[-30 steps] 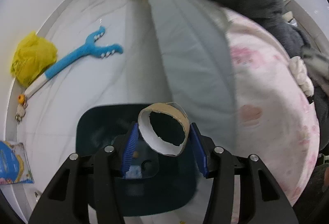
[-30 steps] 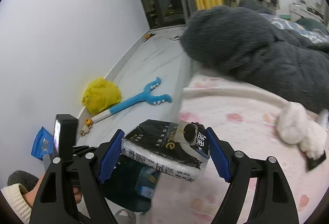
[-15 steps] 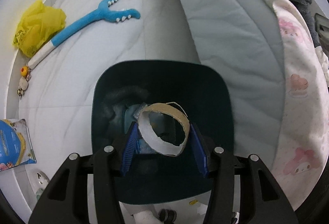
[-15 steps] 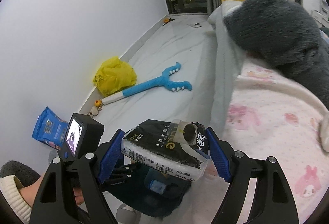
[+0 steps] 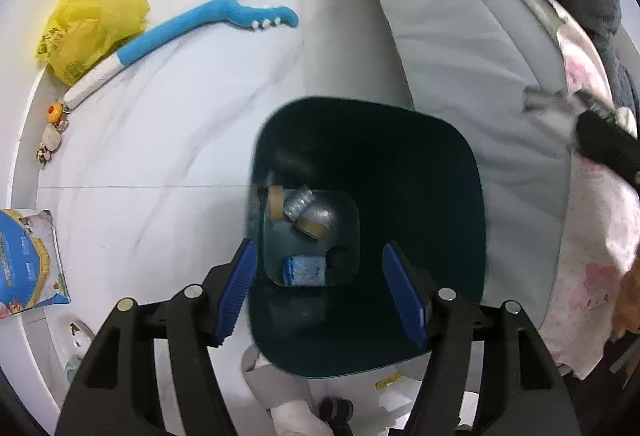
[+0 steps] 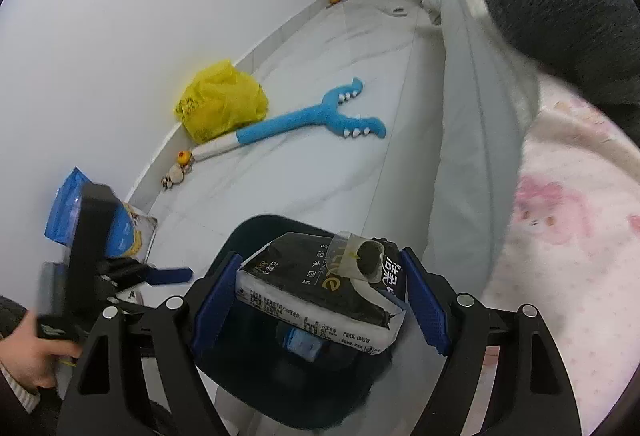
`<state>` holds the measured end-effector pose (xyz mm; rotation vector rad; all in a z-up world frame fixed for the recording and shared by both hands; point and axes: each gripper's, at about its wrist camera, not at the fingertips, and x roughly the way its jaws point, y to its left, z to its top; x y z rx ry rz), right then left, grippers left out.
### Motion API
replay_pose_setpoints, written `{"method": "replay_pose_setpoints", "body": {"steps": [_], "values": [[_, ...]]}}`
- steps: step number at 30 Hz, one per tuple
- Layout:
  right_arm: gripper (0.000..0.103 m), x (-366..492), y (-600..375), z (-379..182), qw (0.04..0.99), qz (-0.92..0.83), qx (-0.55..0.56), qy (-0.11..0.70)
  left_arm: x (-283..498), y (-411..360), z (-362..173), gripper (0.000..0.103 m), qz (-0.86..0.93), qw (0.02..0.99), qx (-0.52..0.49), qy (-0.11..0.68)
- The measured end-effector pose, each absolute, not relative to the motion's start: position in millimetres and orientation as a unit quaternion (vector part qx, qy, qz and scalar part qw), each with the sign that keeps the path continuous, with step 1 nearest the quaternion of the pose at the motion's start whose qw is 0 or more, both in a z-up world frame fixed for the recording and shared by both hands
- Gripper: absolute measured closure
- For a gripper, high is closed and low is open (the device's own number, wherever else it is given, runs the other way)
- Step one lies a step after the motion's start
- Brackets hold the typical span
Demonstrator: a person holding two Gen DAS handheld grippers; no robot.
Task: Collect trash
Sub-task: 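Open the left tool over the bin while the right tool releases the tissue packet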
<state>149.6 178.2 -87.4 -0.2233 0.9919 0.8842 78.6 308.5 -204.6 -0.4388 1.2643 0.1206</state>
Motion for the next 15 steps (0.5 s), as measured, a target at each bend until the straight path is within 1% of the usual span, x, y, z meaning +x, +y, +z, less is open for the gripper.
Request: {"method": "replay_pose_setpoints", "body": {"steps": [7,15], "values": [[0.023,148.9,195.6,-118.3,0.760,0.408,-0.127,0.489,66.8,328.4,-183.5,0.035,0.062,0.810,-0.208,0.544],[0.023,141.6,207.6,-145.9,0.744,0.401,-0.163,0.508,66.7,333.1,-137.9,0.038,0.062,0.853,-0.195,0.480]]}}
